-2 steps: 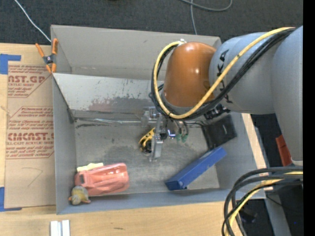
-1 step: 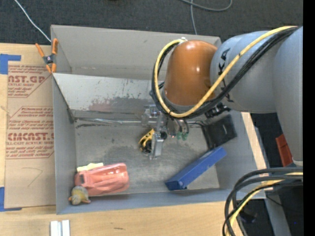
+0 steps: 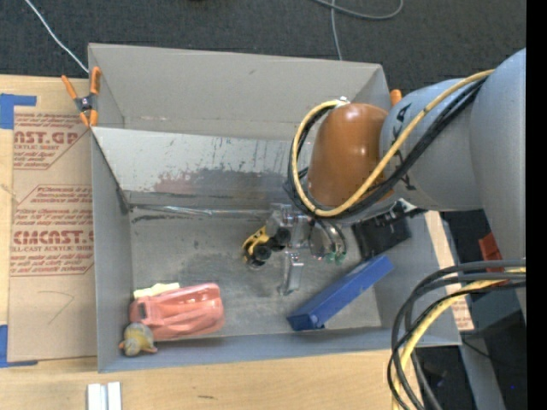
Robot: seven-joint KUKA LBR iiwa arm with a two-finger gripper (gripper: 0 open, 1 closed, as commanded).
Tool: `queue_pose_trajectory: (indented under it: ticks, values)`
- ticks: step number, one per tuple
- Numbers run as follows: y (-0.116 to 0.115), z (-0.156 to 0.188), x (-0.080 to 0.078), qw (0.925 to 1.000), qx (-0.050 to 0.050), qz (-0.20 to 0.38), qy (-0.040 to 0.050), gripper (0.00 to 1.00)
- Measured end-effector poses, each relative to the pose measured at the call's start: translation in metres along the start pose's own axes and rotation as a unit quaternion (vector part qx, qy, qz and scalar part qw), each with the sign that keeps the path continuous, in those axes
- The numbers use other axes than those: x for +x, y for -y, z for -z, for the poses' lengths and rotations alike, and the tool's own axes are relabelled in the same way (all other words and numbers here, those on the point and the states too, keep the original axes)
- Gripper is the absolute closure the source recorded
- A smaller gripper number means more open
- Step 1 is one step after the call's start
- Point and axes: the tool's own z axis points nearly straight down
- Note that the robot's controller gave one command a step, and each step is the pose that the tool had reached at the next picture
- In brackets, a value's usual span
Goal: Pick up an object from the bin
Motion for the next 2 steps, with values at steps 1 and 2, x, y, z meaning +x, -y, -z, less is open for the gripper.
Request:
queue_pose_trajectory:
  ticks: [1, 2]
  values:
    - [0.0, -0.024, -0.028, 0.9871, 0.0, 0.16, 0.0075, 0.0]
    - [0.025, -0.033, -0.04, 0.9997, -0.002, 0.024, 0.0059, 0.0]
